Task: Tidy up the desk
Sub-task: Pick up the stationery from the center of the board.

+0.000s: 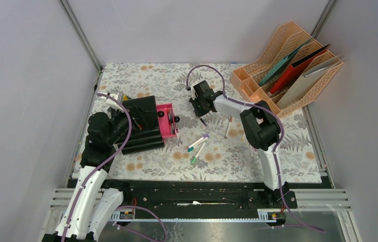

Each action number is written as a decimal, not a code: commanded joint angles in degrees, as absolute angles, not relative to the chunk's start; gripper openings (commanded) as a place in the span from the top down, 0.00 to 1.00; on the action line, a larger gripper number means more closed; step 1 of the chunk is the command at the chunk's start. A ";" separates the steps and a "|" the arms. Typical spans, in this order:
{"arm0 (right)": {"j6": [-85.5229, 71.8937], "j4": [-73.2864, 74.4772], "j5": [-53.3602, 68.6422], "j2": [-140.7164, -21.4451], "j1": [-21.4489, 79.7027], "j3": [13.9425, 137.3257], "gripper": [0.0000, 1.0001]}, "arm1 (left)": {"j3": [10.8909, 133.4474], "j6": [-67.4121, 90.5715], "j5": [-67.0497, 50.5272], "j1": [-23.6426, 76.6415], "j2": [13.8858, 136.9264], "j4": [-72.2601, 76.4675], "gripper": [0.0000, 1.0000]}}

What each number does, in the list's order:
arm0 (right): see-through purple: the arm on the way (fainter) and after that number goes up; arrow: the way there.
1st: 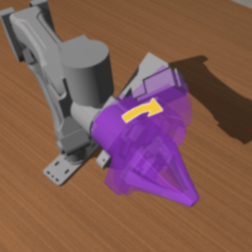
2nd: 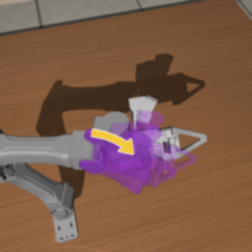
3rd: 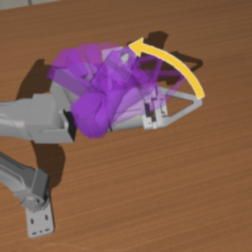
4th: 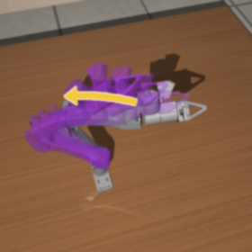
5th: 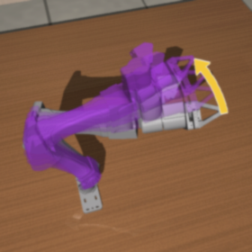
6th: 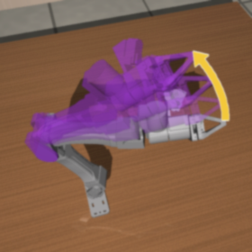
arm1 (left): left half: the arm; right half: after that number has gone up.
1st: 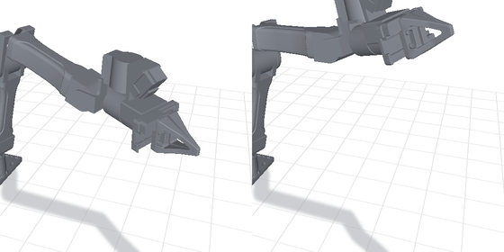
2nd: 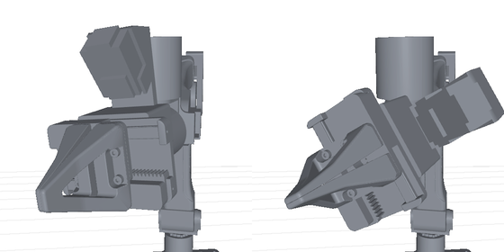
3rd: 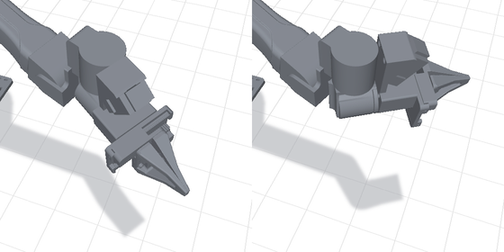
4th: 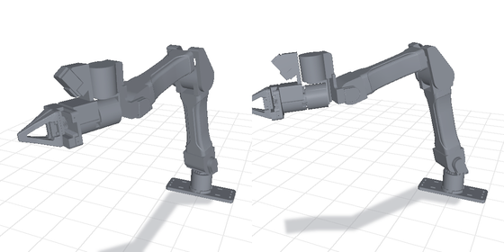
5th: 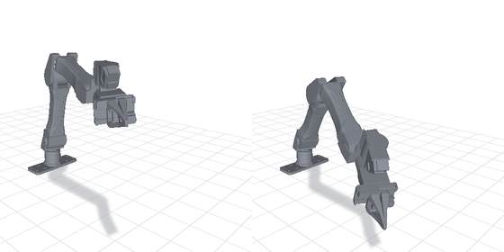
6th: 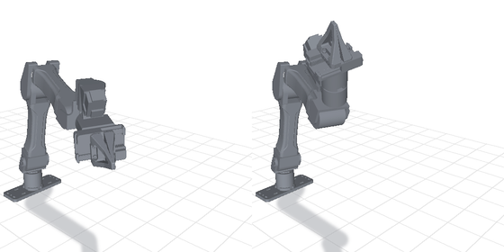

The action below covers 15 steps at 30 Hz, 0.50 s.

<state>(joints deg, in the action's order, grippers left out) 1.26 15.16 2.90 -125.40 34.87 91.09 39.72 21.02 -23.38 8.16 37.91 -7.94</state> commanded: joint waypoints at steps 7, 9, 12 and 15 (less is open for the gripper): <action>-0.29 15.87 9.89 -123.97 34.10 89.21 1.00 | 39.60 20.74 -23.65 7.82 37.18 -5.16 0.01; -0.25 13.69 12.27 -121.16 33.13 86.98 1.00 | 39.62 20.74 -23.56 7.82 37.12 -5.18 0.01; -0.26 11.06 16.64 -116.56 31.71 84.13 1.00 | 39.64 20.74 -23.51 7.82 37.02 -5.17 0.01; -0.64 9.32 19.45 -112.69 31.11 82.02 1.00 | 39.70 20.73 -23.48 7.76 36.91 -5.12 0.01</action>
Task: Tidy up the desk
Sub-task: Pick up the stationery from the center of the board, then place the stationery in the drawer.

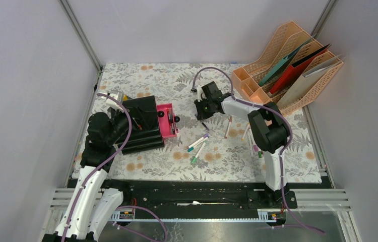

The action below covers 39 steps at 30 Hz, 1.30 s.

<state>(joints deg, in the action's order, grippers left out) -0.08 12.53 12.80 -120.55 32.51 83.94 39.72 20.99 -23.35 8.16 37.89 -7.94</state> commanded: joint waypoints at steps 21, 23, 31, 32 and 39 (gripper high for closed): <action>-27.88 2.63 36.53 -112.63 34.64 94.54 1.00 | 38.71 20.22 -20.72 7.29 33.05 -4.06 0.01; -33.12 1.75 35.94 -114.71 35.12 95.57 1.00 | 38.59 20.14 -20.50 7.29 32.70 -3.89 0.01; -42.61 3.92 29.52 -120.04 37.50 97.03 0.99 | 38.41 20.13 -20.44 7.12 32.46 -3.70 0.01; -42.72 4.23 29.13 -120.53 37.65 97.34 0.98 | 38.43 20.13 -20.41 7.12 32.50 -3.74 0.01; -41.86 5.98 28.24 -123.23 38.86 100.03 0.87 | 38.34 20.21 -20.82 6.81 32.73 -3.51 0.01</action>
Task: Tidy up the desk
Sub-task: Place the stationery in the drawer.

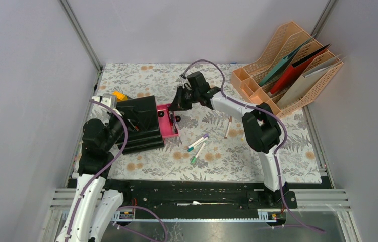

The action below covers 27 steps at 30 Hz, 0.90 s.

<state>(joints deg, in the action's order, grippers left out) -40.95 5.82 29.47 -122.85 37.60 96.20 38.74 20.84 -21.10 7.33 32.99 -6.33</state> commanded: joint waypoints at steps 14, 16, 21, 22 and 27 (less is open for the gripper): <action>-36.99 6.85 30.71 -121.86 39.55 102.30 0.60 | 38.26 20.30 -21.64 6.77 32.69 -3.23 0.01; -34.12 7.96 30.88 -120.82 39.55 103.06 0.60 | 38.21 20.35 -21.71 6.77 32.61 -3.14 0.01; -17.30 12.34 31.90 -114.38 39.49 102.46 0.54 | 37.85 20.77 -24.78 6.77 33.25 -1.65 0.01; -13.32 12.85 32.46 -112.46 39.20 101.13 0.50 | 38.00 20.95 -25.45 6.77 33.71 -1.63 0.01; -1.72 12.36 34.73 -101.72 36.92 90.74 0.44 | 38.21 21.42 -26.77 6.68 35.04 -1.50 0.01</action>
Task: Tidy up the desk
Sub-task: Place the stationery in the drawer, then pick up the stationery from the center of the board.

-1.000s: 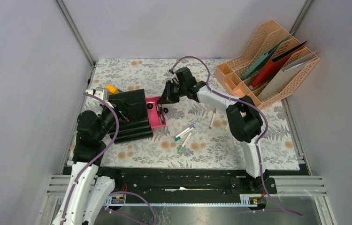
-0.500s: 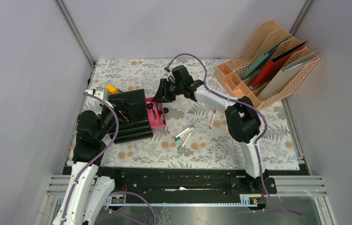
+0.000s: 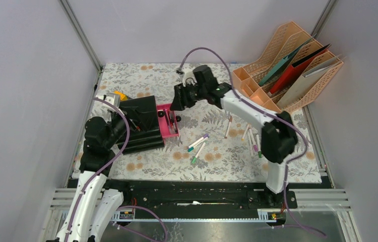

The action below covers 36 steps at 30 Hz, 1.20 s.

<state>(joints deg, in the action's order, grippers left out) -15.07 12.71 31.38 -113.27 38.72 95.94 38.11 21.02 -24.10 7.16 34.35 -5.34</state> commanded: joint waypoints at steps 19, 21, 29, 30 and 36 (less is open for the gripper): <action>-8.96 -38.24 27.80 -99.36 37.96 47.84 0.34 | 37.94 21.18 -25.13 6.68 35.00 -1.97 0.01; -9.60 -40.63 26.81 -100.43 38.32 47.20 0.31 | 37.96 21.19 -25.13 6.68 35.05 -2.04 0.01; -22.04 -29.53 19.16 -104.74 38.25 54.37 0.43 | 38.01 21.35 -25.87 6.64 36.05 -1.93 0.01; -24.46 -25.83 17.35 -106.02 38.24 56.43 0.46 | 38.04 21.36 -25.89 6.67 36.10 -1.88 0.01; -32.28 -22.50 25.30 -112.08 38.26 62.73 0.82 | 37.91 21.27 -25.42 6.68 35.95 -1.96 0.01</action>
